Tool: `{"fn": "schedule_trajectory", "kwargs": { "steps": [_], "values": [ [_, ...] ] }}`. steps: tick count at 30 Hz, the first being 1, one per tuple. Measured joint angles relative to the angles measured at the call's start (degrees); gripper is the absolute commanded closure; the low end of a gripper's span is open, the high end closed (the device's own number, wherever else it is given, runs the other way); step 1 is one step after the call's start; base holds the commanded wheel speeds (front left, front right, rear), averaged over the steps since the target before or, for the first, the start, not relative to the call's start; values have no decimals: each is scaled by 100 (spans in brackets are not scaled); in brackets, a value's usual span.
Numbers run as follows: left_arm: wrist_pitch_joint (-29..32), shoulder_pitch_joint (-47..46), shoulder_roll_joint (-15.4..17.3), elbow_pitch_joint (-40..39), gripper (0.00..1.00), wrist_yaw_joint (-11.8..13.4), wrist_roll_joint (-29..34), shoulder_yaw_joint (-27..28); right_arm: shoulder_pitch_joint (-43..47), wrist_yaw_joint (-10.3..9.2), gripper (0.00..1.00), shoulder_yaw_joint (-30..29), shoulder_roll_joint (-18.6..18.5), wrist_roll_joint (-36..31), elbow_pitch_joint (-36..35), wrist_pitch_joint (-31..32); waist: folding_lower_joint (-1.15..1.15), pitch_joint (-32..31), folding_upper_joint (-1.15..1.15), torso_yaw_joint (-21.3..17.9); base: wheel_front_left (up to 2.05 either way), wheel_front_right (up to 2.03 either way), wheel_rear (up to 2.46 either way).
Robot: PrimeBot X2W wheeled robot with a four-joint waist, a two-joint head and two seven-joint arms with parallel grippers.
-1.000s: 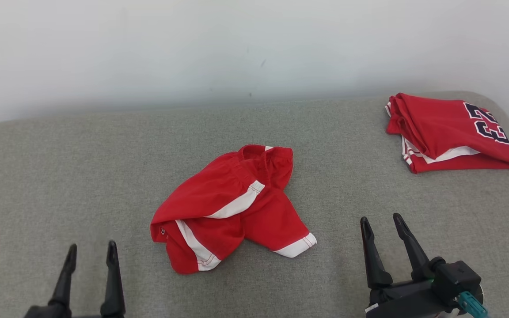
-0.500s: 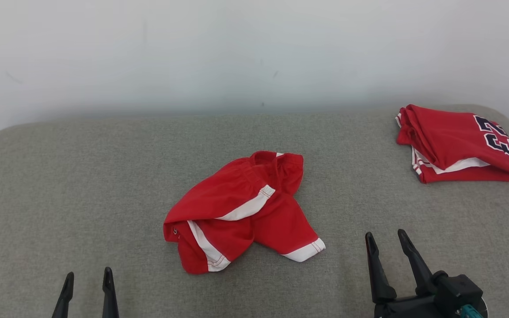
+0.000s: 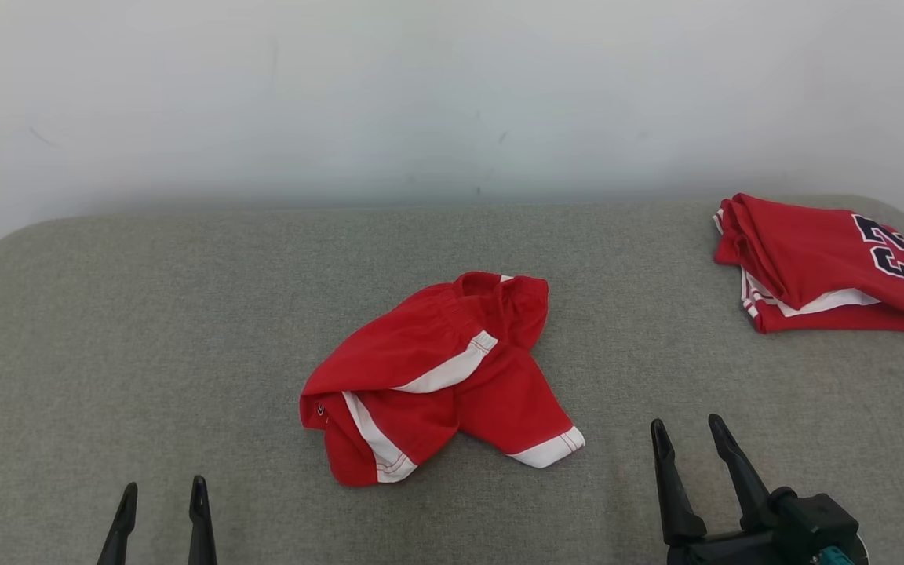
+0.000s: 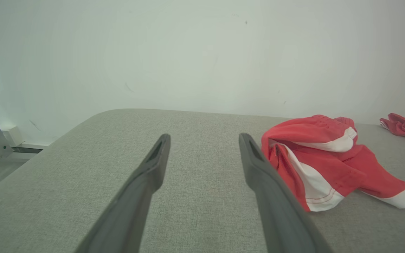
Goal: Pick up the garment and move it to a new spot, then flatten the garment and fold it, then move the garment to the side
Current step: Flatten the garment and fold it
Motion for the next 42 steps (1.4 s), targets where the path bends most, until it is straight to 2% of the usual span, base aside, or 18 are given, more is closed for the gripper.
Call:
{"fn": "schedule_trajectory", "kwargs": {
  "steps": [42],
  "values": [
    [0,42,-11,22,0,110,38,-137,52,0,0,20,0,-18,51,0,0,5,0,-14,0,0,0]
  ]
}}
